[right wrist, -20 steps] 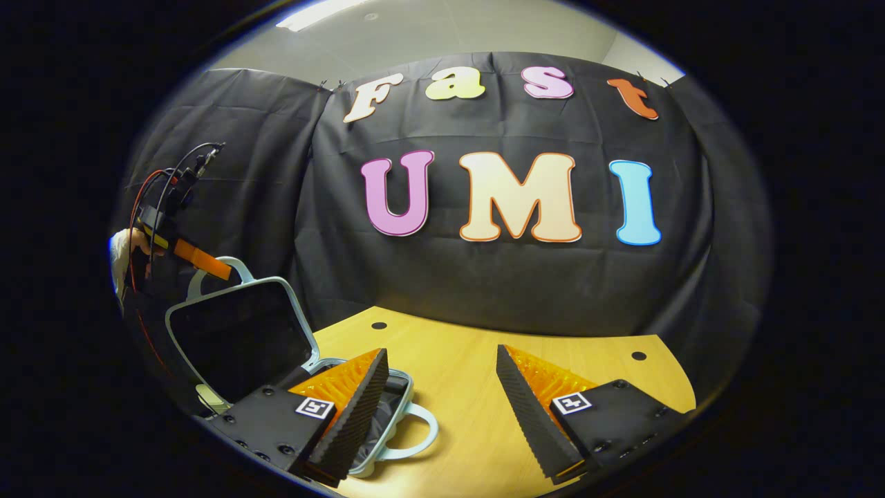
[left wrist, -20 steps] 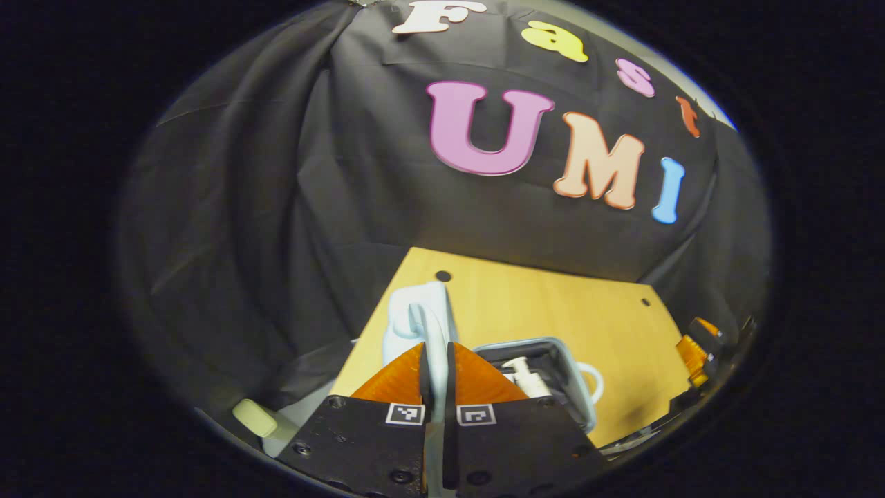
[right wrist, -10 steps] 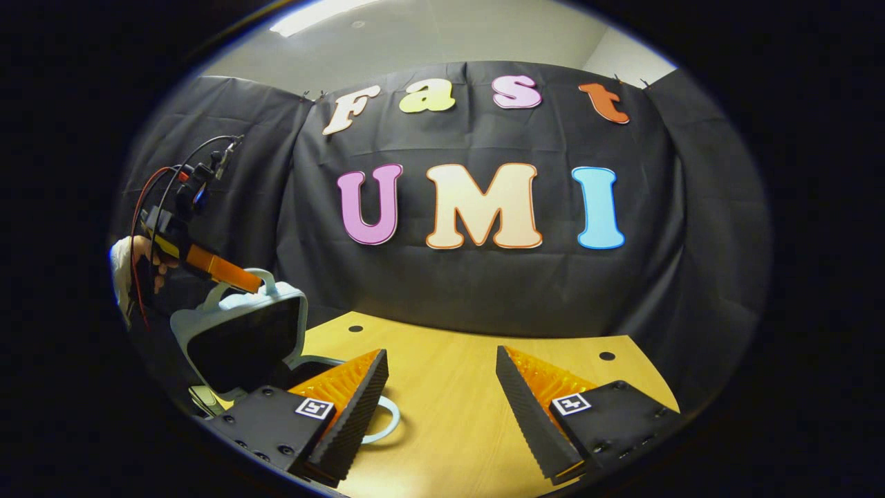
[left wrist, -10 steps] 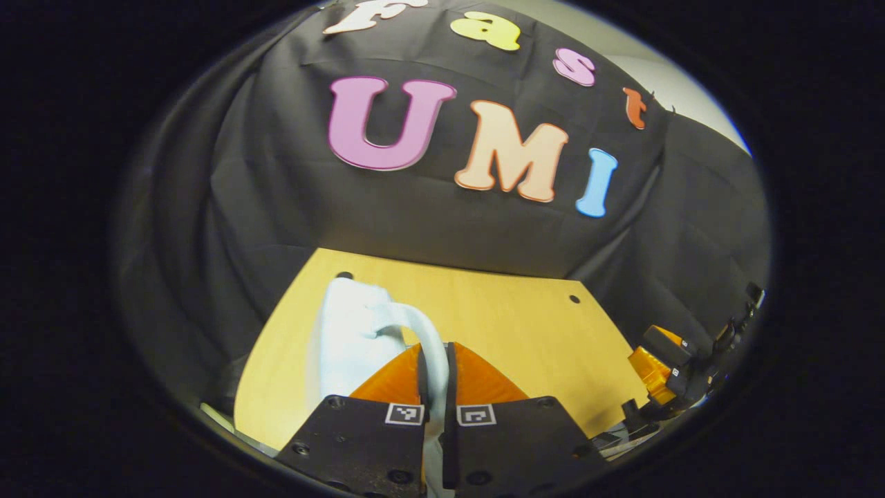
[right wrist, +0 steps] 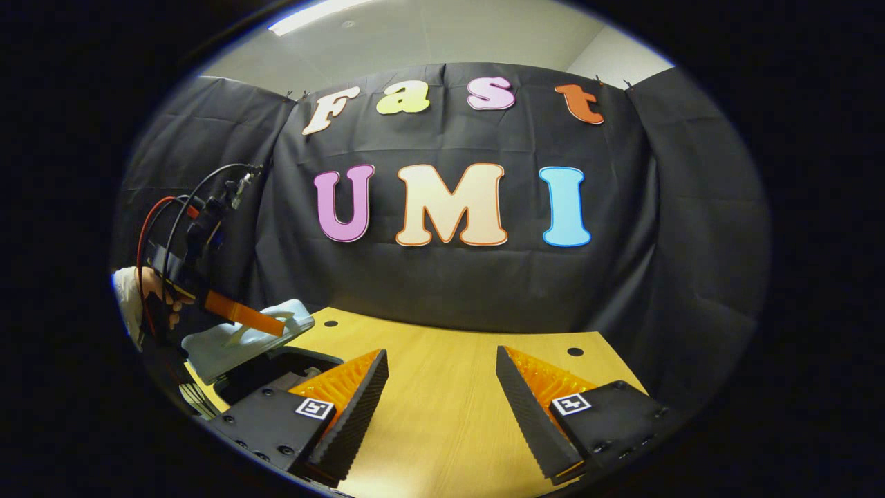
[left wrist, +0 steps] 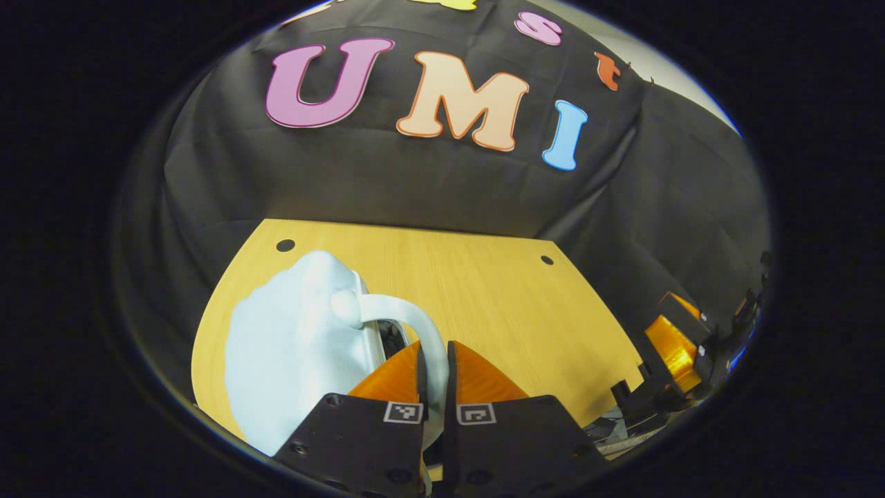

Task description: First open the suitcase, pack the skin care products into it, and then close the suitcase.

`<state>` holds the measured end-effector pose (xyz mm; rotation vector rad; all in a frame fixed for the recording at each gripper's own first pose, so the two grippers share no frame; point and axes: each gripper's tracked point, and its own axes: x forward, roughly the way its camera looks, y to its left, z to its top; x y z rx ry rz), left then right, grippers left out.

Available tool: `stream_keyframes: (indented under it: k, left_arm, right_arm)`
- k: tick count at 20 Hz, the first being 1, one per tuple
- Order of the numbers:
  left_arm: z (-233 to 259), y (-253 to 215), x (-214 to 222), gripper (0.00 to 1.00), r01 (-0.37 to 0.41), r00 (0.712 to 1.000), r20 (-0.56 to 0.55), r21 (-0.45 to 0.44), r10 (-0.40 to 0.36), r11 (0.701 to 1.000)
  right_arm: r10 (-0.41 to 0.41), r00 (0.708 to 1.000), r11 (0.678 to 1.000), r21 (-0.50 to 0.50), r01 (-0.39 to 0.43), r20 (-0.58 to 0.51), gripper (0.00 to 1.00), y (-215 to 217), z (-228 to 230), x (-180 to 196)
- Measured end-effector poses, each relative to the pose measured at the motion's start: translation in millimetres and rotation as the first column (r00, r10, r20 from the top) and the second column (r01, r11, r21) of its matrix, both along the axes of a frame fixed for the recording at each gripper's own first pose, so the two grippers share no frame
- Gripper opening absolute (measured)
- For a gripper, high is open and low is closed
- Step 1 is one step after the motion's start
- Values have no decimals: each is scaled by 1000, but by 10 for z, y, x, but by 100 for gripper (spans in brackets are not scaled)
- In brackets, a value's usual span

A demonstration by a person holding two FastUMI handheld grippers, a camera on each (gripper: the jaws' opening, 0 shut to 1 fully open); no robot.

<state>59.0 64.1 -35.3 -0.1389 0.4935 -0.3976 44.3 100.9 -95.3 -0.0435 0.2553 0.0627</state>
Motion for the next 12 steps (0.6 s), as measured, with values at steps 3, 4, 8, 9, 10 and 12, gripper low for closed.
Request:
stream_keyframes:
  k: [3, 4, 8, 9, 10, 12]
  left_arm:
    - [-20, -51, 39, 42, -54, 998, 20, 48, 53, 997]
    - [5, -72, 100, 70, -57, 998, 41, 62, 54, 996]
    - [314, -216, 75, 94, -53, 986, 161, 25, 48, 998]
    - [407, -236, 86, 94, -63, 977, 204, 26, 56, 998]
    - [488, -251, 68, 94, -74, 966, 251, 34, 63, 997]
    - [696, -254, 37, 94, -109, 929, 361, 45, 86, 993]
  right_arm:
    - [-19, 1000, 1000, -10, 19, 7, 98, -105, 44, -33]
    - [-23, 1000, 1000, -9, 23, 9, 98, -116, 52, -46]
    - [-34, 999, 999, 1, 34, 29, 98, -154, 164, -38]
    - [-34, 999, 999, 8, 34, 36, 98, -140, 206, -31]
    - [-35, 998, 999, 11, 35, 46, 98, -137, 250, -9]
    - [-34, 997, 999, 14, 34, 70, 98, -118, 365, 29]
